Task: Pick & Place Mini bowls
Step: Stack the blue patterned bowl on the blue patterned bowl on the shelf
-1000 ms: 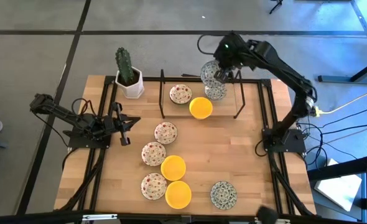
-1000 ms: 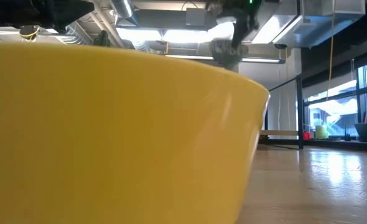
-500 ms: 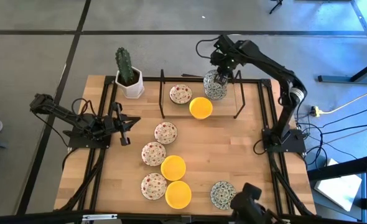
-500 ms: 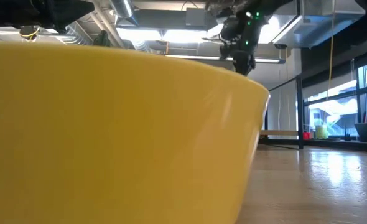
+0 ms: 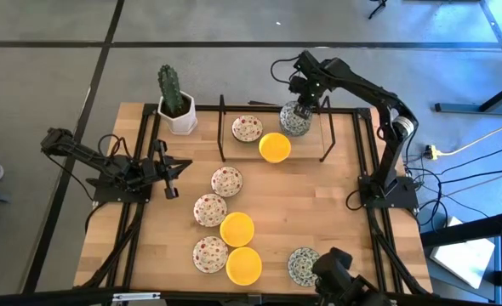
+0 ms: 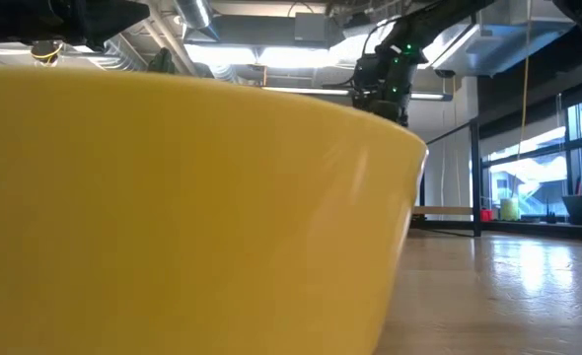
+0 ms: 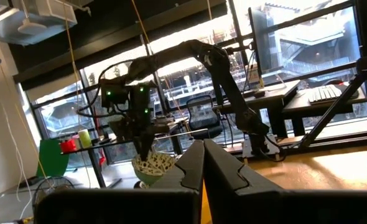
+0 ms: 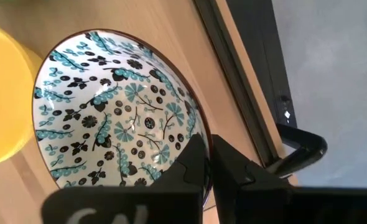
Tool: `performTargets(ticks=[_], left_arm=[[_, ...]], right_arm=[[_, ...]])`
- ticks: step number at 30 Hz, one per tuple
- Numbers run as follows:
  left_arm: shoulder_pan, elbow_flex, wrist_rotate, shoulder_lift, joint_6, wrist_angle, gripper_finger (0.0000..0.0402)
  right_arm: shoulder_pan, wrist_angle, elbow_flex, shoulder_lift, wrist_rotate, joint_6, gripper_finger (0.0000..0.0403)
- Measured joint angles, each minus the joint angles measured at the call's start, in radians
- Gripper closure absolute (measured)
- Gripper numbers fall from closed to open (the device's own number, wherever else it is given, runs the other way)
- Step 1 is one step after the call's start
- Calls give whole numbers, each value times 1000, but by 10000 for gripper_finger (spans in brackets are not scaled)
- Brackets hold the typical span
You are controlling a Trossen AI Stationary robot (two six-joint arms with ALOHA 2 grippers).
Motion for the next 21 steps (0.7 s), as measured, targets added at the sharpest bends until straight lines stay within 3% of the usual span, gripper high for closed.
performTargets(ticks=[13, 21], left_arm=[[0, 0, 0, 0, 1, 0, 396], [0, 0, 0, 0, 1, 0, 396]], right_arm=[[0, 87, -105, -1, 0, -25, 390], [0, 128, -119, -1, 3, -30, 337]])
